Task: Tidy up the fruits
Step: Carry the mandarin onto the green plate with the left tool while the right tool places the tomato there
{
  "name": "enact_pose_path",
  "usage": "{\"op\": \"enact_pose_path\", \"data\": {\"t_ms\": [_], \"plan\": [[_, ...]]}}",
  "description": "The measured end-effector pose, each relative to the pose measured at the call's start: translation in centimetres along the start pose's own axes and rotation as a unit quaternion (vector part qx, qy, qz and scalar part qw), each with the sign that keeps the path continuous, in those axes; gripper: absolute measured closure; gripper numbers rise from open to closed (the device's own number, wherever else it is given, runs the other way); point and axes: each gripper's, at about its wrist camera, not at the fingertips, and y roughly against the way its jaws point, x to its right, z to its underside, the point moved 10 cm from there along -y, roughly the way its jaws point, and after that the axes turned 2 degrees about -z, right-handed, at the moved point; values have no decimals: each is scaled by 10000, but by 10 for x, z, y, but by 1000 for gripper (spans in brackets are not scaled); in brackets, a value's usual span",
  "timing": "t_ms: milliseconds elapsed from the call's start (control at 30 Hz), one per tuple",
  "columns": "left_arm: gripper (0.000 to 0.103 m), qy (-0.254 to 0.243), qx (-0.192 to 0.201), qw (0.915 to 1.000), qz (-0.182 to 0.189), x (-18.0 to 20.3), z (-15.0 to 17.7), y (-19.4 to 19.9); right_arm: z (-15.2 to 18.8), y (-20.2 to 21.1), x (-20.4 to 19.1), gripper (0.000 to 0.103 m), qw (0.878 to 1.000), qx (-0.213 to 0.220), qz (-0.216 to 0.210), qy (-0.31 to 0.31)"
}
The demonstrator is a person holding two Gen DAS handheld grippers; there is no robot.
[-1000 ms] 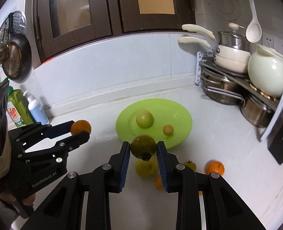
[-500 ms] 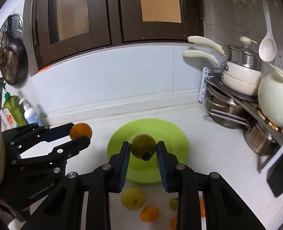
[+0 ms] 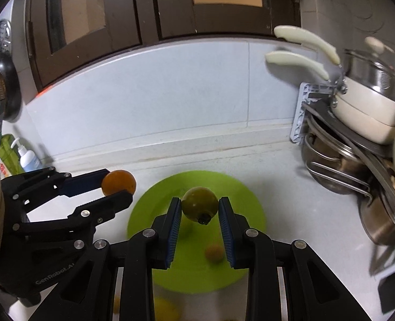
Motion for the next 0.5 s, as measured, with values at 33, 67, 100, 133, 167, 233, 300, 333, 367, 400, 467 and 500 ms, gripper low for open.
{"op": "enact_pose_path", "data": {"t_ms": [33, 67, 100, 133, 167, 233, 300, 333, 367, 400, 467, 500], "plan": [[69, 23, -65, 10000, 7, -1, 0, -8, -1, -7, 3, 73, 10000, -58, -13, 8], [69, 32, -126, 9999, 18, -2, 0, -15, -2, -12, 5, 73, 9999, -109, -26, 3], [69, 36, -169, 9998, 24, -3, 0, -20, -2, -18, 7, 73, 9998, -173, -47, -3], [69, 47, -232, 9997, 28, -4, 0, -27, -2, -27, 9, 73, 9996, -264, -74, -15], [69, 50, -278, 9996, 48, -5, 0, -32, -2, -32, 11, 73, 9994, -327, -86, -31], [69, 62, -394, 9992, 69, -6, 1, -45, 1, -45, 15, 73, 9988, -477, -109, -20], [69, 94, -466, 9988, 138, -5, 2, -54, 3, -56, 17, 73, 9981, -598, -110, -15], [69, 113, -546, 9983, 175, -5, 4, -60, 5, -63, 19, 73, 9977, -665, -100, -4], [69, 131, -602, 9979, 182, -5, 6, -64, 7, -68, 20, 73, 9974, -719, -67, 12], [69, 135, -642, 9976, 199, -5, 7, -68, 8, -73, 22, 73, 9970, -778, -47, 13], [69, 119, -750, 9969, 185, -5, 11, -79, 10, -82, 25, 73, 9961, -873, -81, -33], [69, 116, -809, 9965, 192, -5, 13, -83, 12, -86, 26, 73, 9956, -928, -94, -55]]}}
